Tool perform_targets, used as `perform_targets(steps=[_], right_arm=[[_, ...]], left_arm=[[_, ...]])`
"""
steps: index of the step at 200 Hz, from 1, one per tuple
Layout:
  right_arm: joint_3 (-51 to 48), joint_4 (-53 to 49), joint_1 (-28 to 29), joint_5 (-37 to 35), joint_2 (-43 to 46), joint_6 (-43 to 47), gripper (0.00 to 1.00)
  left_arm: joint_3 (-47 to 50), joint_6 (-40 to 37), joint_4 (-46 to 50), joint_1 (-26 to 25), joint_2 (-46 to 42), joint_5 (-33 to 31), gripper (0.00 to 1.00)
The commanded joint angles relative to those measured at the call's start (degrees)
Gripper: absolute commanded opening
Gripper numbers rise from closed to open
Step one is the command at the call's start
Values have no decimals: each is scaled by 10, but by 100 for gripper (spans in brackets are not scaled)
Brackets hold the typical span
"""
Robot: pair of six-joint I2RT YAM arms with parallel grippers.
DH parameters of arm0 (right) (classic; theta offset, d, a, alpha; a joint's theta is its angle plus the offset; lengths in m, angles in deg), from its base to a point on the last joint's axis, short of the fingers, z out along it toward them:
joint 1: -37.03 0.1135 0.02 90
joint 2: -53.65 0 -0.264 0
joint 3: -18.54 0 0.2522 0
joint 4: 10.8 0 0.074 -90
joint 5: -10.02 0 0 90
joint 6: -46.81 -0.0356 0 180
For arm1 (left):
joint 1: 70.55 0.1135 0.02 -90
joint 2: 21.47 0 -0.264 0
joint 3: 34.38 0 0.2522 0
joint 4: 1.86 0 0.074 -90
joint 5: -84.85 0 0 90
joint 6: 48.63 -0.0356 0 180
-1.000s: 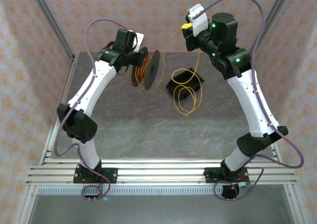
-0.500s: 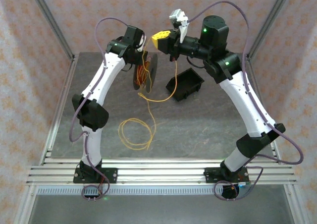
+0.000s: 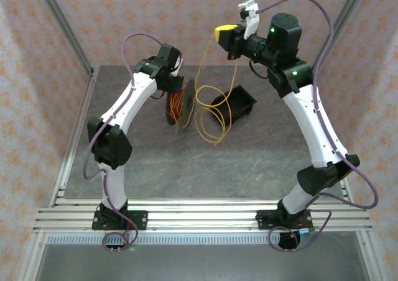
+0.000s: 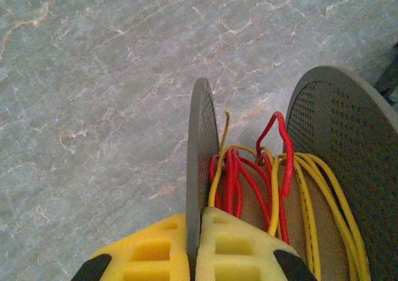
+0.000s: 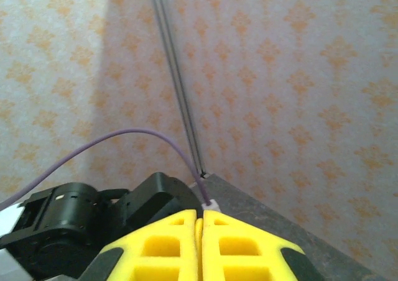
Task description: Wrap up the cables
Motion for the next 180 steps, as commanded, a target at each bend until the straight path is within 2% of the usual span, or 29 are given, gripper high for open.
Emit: perform_targets(steps=[1, 17, 35, 52, 68, 91, 134, 157, 180], right_arm=[[50, 117, -26, 0, 12, -40, 0], [69, 119, -28, 102, -4, -72, 0], [68, 155, -12, 219, -18, -104, 0], [50, 138, 25, 241, -10, -58, 0], [74, 83, 64, 256, -22, -6, 0], [139, -46, 127, 217, -48, 107, 0], [144, -50, 202, 144, -64, 151, 0], [140, -68, 209, 59, -57, 182, 0], [135, -64, 183, -8, -37, 186, 0]], left_arm=[[23, -47, -18, -1, -31, -68, 0], [15, -42, -8, -1, -22, -73, 0], [-39, -27, 40, -1, 11, -67, 0], [-107, -10, 98, -1, 50, -60, 0], [-154, 4, 133, -2, 78, -66, 0], [-209, 26, 175, -2, 109, -76, 0], [-254, 57, 214, -2, 139, -81, 0], [-240, 61, 210, -2, 131, -76, 0], [-160, 44, 156, -2, 87, -74, 0]])
